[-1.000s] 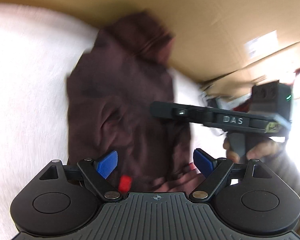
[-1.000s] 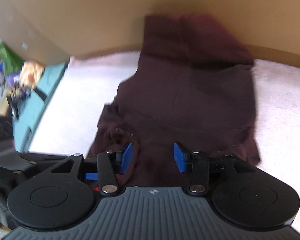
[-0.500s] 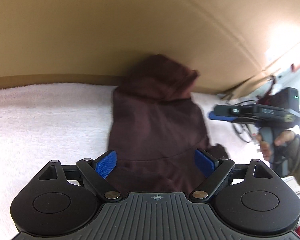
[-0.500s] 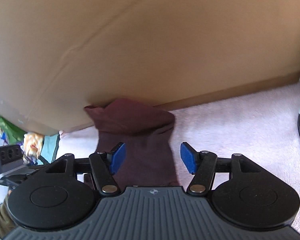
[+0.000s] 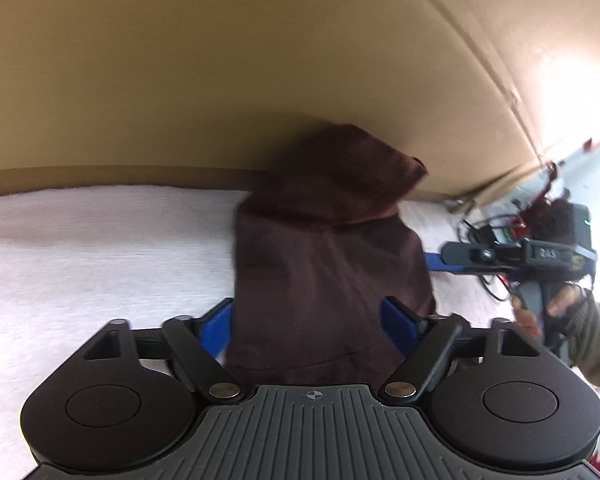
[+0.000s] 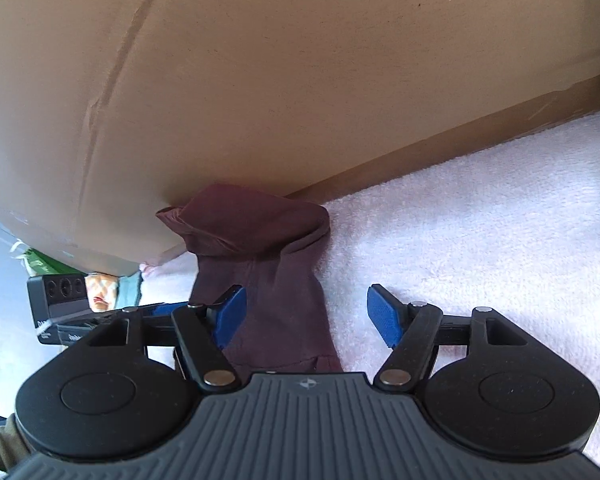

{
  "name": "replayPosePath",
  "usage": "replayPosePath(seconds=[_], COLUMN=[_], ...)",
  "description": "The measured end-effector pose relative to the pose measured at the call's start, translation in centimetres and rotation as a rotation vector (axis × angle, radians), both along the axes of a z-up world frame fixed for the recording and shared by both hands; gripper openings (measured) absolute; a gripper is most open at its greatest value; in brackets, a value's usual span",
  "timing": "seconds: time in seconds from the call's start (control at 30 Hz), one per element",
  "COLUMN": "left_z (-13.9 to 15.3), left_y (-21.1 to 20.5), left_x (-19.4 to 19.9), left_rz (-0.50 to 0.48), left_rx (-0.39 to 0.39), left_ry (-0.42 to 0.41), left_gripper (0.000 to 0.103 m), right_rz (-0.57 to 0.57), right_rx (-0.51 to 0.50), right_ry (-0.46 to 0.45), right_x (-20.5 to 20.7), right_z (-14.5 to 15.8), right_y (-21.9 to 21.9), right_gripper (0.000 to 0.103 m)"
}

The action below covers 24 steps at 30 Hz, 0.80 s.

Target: Fold clothes

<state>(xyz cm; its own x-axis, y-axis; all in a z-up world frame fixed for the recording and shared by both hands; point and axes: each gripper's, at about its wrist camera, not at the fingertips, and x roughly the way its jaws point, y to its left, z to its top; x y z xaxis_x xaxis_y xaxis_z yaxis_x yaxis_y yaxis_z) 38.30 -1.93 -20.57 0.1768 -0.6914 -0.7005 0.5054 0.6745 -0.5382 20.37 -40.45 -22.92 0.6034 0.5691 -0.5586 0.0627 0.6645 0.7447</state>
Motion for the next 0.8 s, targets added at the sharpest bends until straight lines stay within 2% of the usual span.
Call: replayPosePath(seconds=[0.07, 0.13, 0.17, 0.23, 0.27, 0.3, 0.33, 0.37, 0.4, 0.47, 0.53, 0.63, 0.8], left_z=[-0.1, -0.2, -0.3, -0.5, -0.4, -0.3, -0.2, 0.0, 0.1, 1.0, 2.4, 4.7, 8.4], left_y=[-0.5, -0.8, -1.0, -1.3, -1.3, -1.4, -1.4, -1.4, -1.4, -1.2, -0.6, 0.3, 2.5], left_x=[0.0, 0.0, 0.0, 0.0, -0.2, -0.3, -0.3, -0.3, -0.3, -0.3, -0.7, -1.9, -5.4], left_rz=[0.006, 0.02, 0.025, 0.036, 0.036, 0.038, 0.043, 0.049, 0.054, 0.06, 0.059, 0.045, 0.02], left_rx=[0.001, -0.001, 0.006, 0.022, 0.033, 0.049, 0.056, 0.061, 0.066, 0.038, -0.01, -0.058, -0.148], left_ry=[-0.016, -0.023, -0.023, -0.021, -0.036, -0.047, -0.047, -0.046, -0.045, -0.052, -0.064, -0.096, -0.146], left_gripper=[0.076, 0.058, 0.054, 0.026, 0.023, 0.014, 0.01, 0.01, 0.008, 0.008, 0.007, 0.007, 0.008], right_rz=[0.009, 0.015, 0.018, 0.024, 0.025, 0.019, 0.013, 0.008, 0.005, 0.005, 0.02, 0.074, 0.156], right_rx=[0.018, 0.039, 0.052, 0.067, 0.061, 0.048, 0.035, 0.023, 0.011, 0.0, 0.041, 0.076, 0.068], right_ry=[-0.011, -0.027, -0.034, -0.051, -0.062, -0.067, -0.058, -0.037, -0.019, -0.008, -0.049, -0.119, -0.206], right_x=[0.1, 0.4, 0.6, 1.2, 1.5, 1.8, 2.2, 2.5, 2.8, 2.9, 2.4, 1.4, -1.6], right_z=[0.0, -0.1, -0.3, -0.6, -0.7, -0.8, -0.9, -1.0, -1.0, -0.6, 0.9, 4.1, 9.2], right_y=[0.1, 0.4, 0.7, 1.4, 1.9, 2.3, 2.6, 2.9, 3.1, 3.4, 3.5, 3.7, 4.3], right_gripper=[0.072, 0.072, 0.072, 0.069, 0.068, 0.059, 0.042, 0.03, 0.008, 0.007, 0.006, 0.006, 0.006])
